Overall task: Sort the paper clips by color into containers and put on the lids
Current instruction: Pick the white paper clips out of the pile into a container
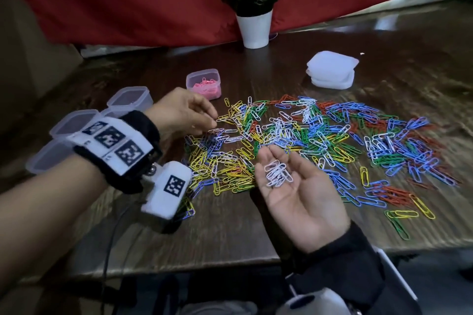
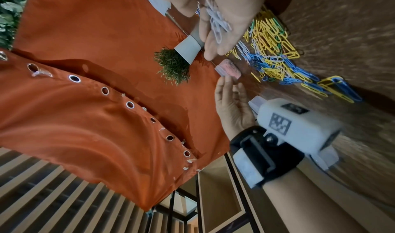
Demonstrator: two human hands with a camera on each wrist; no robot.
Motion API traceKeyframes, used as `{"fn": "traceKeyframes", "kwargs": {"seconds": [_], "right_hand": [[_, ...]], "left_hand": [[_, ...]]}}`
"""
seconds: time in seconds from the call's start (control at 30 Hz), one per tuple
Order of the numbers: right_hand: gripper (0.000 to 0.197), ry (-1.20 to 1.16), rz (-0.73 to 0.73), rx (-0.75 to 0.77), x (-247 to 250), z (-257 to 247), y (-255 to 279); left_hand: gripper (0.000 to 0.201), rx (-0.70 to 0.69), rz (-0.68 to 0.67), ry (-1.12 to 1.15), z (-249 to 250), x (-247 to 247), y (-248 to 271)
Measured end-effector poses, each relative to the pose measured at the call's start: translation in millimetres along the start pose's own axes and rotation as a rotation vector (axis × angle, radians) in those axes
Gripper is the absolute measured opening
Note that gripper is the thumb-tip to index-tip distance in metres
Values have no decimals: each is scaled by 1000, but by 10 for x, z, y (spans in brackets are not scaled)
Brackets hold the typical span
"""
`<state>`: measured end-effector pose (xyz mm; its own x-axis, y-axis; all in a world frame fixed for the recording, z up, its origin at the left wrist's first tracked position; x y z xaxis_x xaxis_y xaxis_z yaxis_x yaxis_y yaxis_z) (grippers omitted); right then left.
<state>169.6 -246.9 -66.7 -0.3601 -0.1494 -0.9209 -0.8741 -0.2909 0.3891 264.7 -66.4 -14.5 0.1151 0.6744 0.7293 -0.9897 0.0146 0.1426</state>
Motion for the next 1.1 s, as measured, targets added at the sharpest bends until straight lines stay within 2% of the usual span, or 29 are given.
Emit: {"fn": "traceKeyframes", "kwargs": {"seconds": [0.1,0.2,0.33,0.43,0.5,0.6,0.67,0.77,0.97,1.1], "right_hand": [[32,23,7,18,23,1,-5],[32,40,-2,24,37,14,7],[32,29,-20,36,25,-13,17],[32,30,-30,43,19,-37,15],[31,31,-34,45,18,-43,20],[31,33,-24,43,35,-44,20],[32,33,-14,41,45,-38,20],[31,25,-13,31,47,-30,25],[32,29,-13,53,51,-61,29],[31,38,-10,50,62,-32,27]], "left_hand": [[7,-16,53,-378,-75,-57,-186],[14,-30,3,-588,-44,-128,-325],[15,-6,-47,-637,-24,-168,-428],[18,25,-142,-706,-18,-180,-421],[20,-58,-123,-758,10,-177,-410],[16,-256,-45,-723,85,-206,-388],[11,-338,-94,-781,114,-271,-379],[8,-346,-146,-779,117,-314,-413],[27,-356,-209,-795,164,-281,-366],[28,-439,-150,-876,177,-315,-336]]}}
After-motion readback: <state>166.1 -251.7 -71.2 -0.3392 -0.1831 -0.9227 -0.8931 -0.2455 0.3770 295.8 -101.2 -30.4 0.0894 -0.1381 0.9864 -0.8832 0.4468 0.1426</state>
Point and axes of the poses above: each hand's wrist, its own y-axis away from the middle knuckle, its own x-axis out of the back of the hand, z = x × y, the point moved 2 cm from there along -y, towards the middle knuckle, and after that the axes turned 10 degrees about -y, right-handed, at the moved point
